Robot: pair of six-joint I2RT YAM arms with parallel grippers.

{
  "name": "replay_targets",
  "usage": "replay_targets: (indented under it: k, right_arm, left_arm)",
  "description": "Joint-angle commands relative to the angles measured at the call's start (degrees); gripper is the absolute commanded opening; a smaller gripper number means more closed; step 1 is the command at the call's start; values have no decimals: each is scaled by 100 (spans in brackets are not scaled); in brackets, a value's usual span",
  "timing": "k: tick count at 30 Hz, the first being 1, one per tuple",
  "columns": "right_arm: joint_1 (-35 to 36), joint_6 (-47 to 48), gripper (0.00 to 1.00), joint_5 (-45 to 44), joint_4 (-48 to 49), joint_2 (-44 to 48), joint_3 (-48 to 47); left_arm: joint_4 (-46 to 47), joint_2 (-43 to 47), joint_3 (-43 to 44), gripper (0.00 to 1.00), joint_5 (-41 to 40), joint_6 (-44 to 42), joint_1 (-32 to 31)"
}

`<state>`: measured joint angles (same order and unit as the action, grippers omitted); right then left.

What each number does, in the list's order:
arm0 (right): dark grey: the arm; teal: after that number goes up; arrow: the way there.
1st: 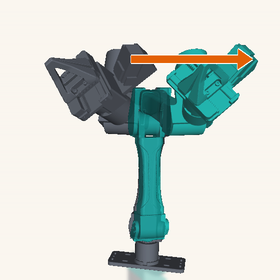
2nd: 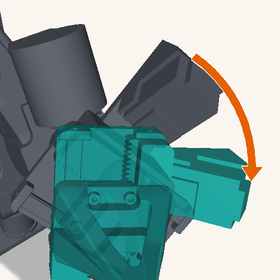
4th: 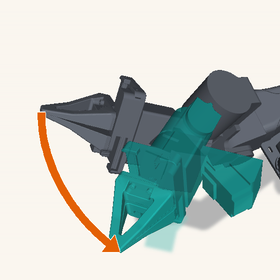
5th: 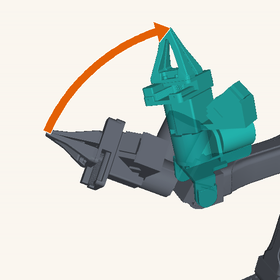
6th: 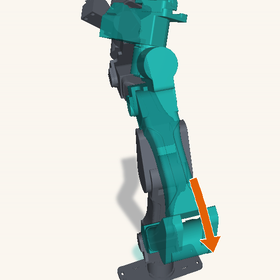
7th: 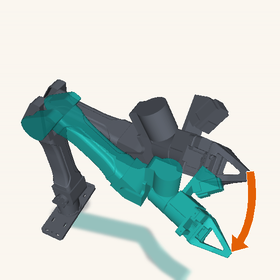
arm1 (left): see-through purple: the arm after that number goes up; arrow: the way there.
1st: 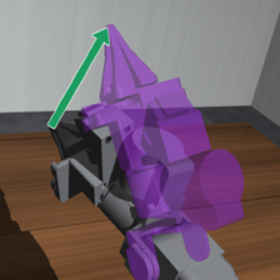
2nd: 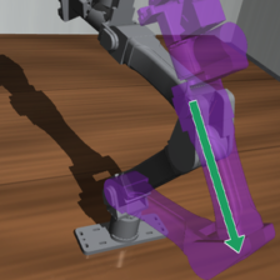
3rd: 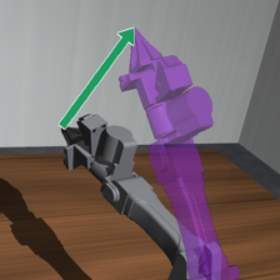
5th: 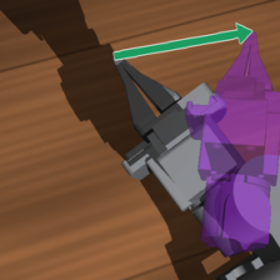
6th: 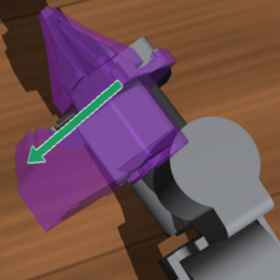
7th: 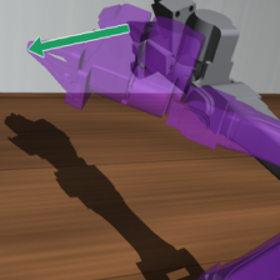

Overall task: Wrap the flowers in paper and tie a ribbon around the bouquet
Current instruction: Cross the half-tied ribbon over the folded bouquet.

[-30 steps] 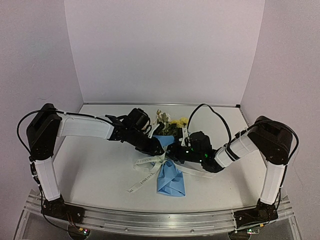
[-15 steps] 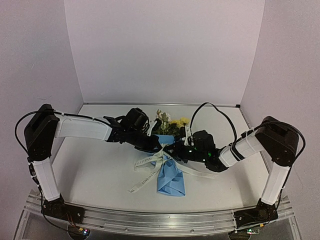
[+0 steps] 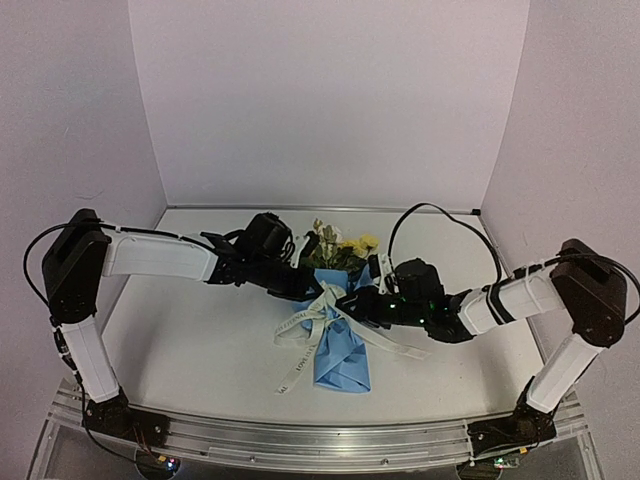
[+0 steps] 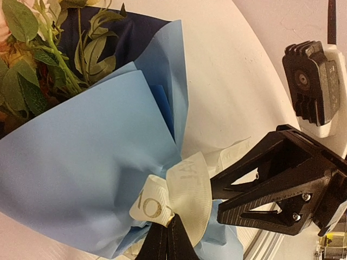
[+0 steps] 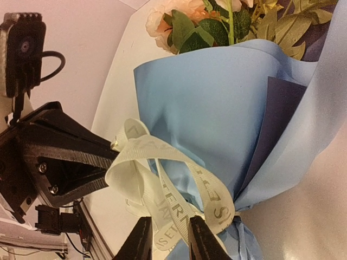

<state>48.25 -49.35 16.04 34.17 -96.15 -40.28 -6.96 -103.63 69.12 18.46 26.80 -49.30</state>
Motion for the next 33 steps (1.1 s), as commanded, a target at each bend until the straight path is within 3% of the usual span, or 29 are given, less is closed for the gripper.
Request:
replay_targets:
  k: [1, 7, 17, 23, 27, 33]
  right_arm:
    - [66, 762, 32, -409, -903, 434, -246]
    - [40, 1603, 37, -742, -1924, 426, -749]
    - [-57, 2173, 38, -588, -2222, -92, -1276]
    - [-59, 2185, 25, -700, -2266, -289, -1444]
    - [-54, 2181, 21, -852, -2253, -224, -1381]
    - [-56, 2152, 35, -743, -2148, -243, -1468]
  left_arm:
    - [162, 260, -26, 0, 381, -260, 23]
    - [85, 213, 23, 0, 674, -449, 26]
    - [56, 222, 5, 0, 660, -451, 69]
    - [55, 205, 6, 0, 665, -432, 96]
    - [29, 190, 5, 0, 651, -435, 113]
    - [18, 160, 14, 0, 694, -439, 135]
